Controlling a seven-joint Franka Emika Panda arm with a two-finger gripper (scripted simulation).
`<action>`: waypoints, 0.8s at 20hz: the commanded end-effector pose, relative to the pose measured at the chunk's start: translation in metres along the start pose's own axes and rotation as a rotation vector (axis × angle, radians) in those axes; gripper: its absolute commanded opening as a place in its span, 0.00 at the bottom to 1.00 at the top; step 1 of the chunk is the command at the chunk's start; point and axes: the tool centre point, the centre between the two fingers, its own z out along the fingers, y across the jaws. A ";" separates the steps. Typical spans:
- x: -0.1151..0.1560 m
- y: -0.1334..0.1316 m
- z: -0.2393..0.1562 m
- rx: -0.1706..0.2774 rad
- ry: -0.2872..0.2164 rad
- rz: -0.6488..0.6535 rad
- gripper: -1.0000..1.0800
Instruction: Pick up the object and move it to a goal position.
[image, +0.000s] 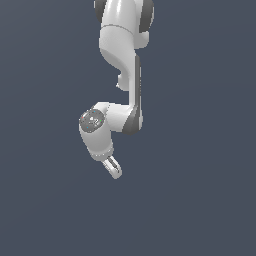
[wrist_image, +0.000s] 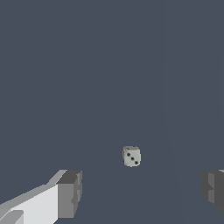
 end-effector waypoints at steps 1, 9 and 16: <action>0.000 0.000 0.000 0.000 0.000 0.000 0.96; 0.000 0.001 0.023 0.000 0.000 0.003 0.96; 0.000 0.001 0.050 0.000 0.000 0.006 0.96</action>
